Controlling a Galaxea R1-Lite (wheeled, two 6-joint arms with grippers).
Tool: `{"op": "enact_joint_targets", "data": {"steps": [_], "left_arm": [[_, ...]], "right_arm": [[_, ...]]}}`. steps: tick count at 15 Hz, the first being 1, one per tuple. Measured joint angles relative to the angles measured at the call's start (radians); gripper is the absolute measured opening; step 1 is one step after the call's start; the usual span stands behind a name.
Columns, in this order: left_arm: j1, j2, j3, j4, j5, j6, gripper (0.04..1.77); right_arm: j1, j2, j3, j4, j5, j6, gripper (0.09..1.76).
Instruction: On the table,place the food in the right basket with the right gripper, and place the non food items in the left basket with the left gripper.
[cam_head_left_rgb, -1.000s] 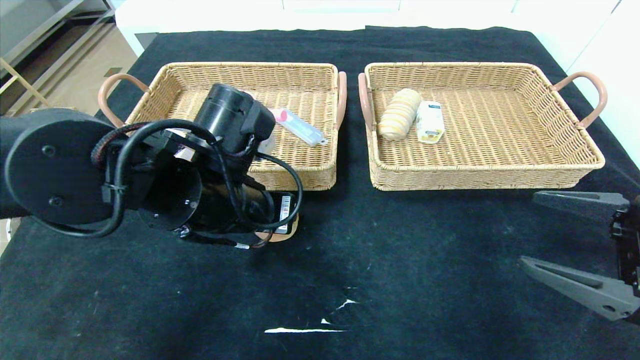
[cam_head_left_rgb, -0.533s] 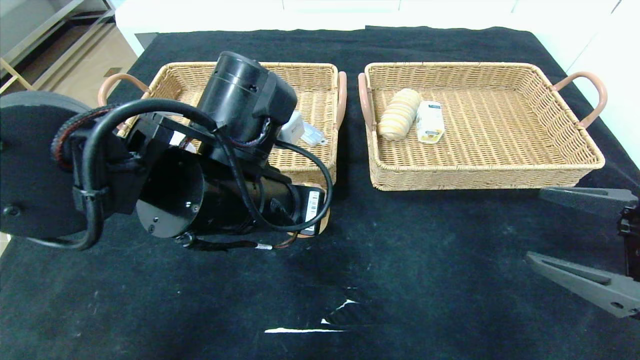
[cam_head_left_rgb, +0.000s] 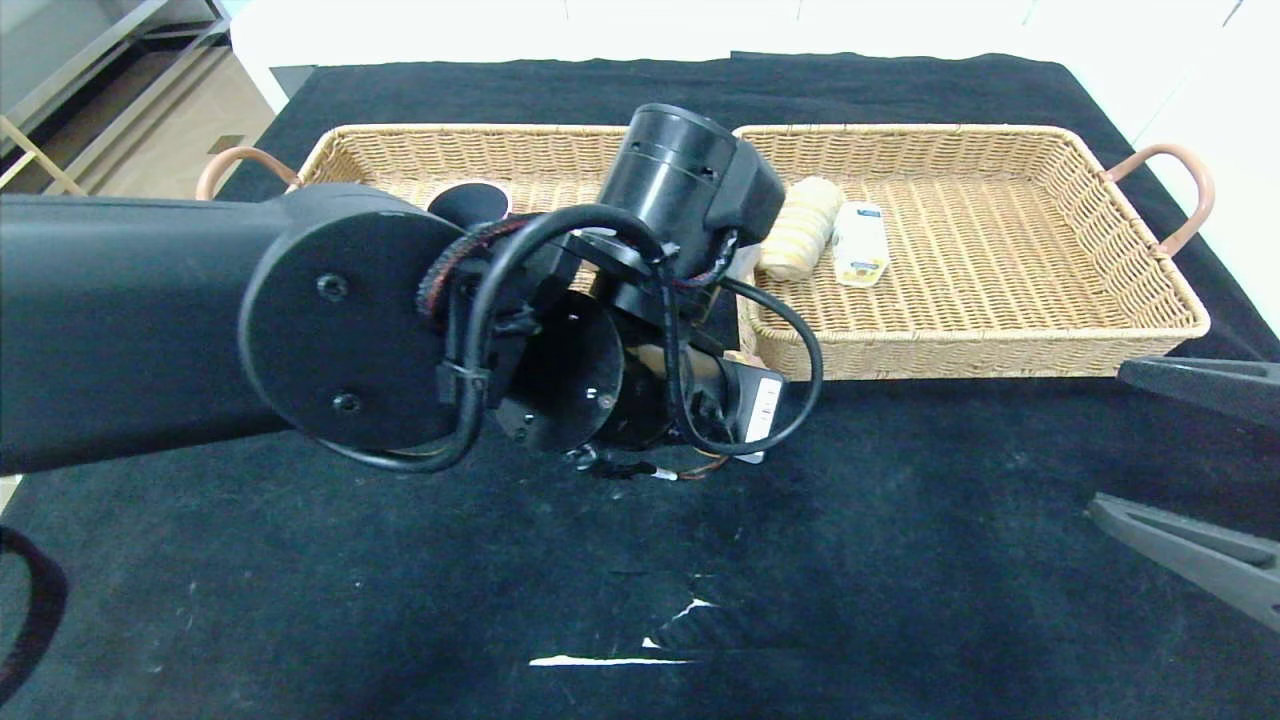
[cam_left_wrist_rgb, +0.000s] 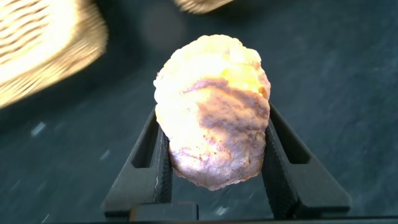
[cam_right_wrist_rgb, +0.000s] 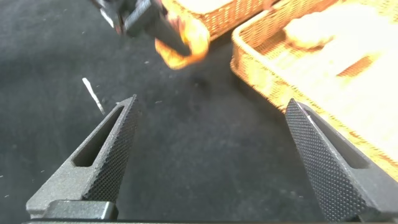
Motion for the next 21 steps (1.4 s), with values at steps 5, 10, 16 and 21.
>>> {"op": "enact_joint_targets", "data": {"steps": [5,10,16,21], "left_arm": [[-0.029,0.12,-0.124,0.002,0.0,0.026,0.85],[-0.044,0.165,-0.139,0.001,0.008,0.027,0.85],[-0.044,0.179,-0.139,0.007,0.009,0.023,0.86],[-0.044,0.179,-0.139,0.007,0.009,0.023,1.29]], "right_arm": [[-0.006,-0.023,0.004,0.002,0.0,0.0,1.71],[0.003,-0.027,0.013,0.002,0.002,-0.001,1.71],[0.006,-0.027,0.015,0.0,0.002,-0.002,1.71],[0.006,-0.026,0.017,0.0,0.003,-0.003,1.71]]}}
